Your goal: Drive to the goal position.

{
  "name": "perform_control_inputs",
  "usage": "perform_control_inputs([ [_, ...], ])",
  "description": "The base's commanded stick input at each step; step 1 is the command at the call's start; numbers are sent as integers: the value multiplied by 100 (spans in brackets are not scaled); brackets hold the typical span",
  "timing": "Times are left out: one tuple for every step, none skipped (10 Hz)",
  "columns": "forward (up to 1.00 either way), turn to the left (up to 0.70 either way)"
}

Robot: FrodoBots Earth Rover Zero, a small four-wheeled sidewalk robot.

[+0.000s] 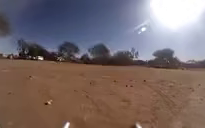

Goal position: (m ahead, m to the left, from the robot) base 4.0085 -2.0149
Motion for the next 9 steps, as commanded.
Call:
perform_control_inputs([
  [50, 0],
  [50, 0],
  [50, 0],
  [50, 0],
  [50, 0],
  [50, 0],
  [50, 0],
  [50, 0],
  [50, 0],
])
